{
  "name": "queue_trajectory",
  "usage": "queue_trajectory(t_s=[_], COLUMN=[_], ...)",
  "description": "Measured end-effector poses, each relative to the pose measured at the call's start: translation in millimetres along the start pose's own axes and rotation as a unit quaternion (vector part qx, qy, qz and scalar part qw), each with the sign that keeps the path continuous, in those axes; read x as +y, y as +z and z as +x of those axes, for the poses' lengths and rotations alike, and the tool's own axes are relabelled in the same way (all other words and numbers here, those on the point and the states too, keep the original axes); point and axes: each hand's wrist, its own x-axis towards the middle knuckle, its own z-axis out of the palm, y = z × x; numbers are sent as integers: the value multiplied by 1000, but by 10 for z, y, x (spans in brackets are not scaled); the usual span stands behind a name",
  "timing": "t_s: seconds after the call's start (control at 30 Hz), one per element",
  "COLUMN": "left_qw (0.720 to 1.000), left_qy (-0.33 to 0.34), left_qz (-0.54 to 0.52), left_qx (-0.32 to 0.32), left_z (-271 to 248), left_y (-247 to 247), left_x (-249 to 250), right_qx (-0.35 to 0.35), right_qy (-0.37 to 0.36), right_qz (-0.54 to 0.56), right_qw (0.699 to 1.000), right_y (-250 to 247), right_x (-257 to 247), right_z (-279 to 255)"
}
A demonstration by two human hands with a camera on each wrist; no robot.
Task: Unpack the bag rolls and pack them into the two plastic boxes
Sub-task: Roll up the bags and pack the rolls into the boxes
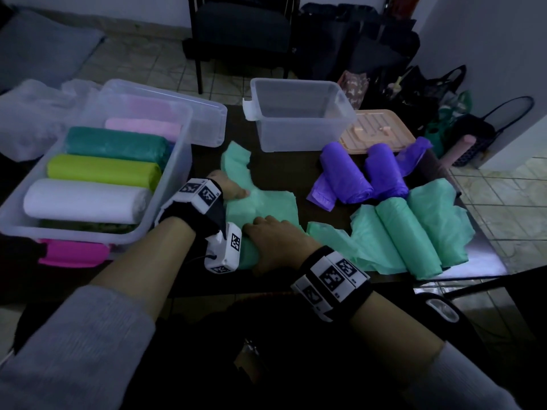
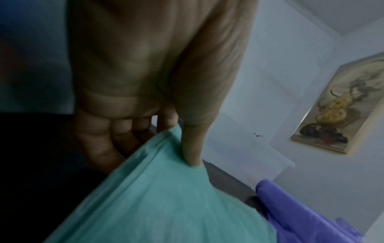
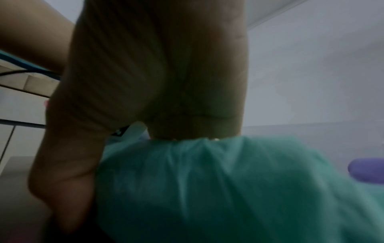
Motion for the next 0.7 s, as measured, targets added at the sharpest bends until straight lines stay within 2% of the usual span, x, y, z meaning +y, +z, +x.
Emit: queue_trajectory(t_s=[0.2, 0.37, 0.43, 0.5, 0.57, 0.63, 0.67, 0.7], left_qw=[986, 940, 927, 941, 969, 970, 965, 963], left_qy=[45, 28, 32, 36, 38, 57, 79, 106], left_qz=[-153, -332, -362, -320, -180, -39, 25, 85], left_qx=[44, 68, 87, 106, 164, 231, 248, 235], left_z=[106, 190, 150, 141, 147, 70, 36, 18], left_y=[-81, -122, -175, -200, -208, -195, -169, -129], left_x=[40, 86, 119, 117, 113, 150, 166, 178], right_qx=[22, 11, 9, 15, 23, 32, 37, 44], right_qy=[-9, -20, -24, -24, -21, -18, -18, -19], right_qz=[-8, 2, 18, 21, 28, 30, 22, 14], right_qw=[1000, 1000, 1000, 999, 999, 999, 999, 999], right_y=[-38, -31, 1, 13, 10, 11, 17, 26], right_x=[25, 25, 20, 31, 34, 42, 46, 51], right_z=[-16, 8, 9, 17, 19, 22, 19, 12])
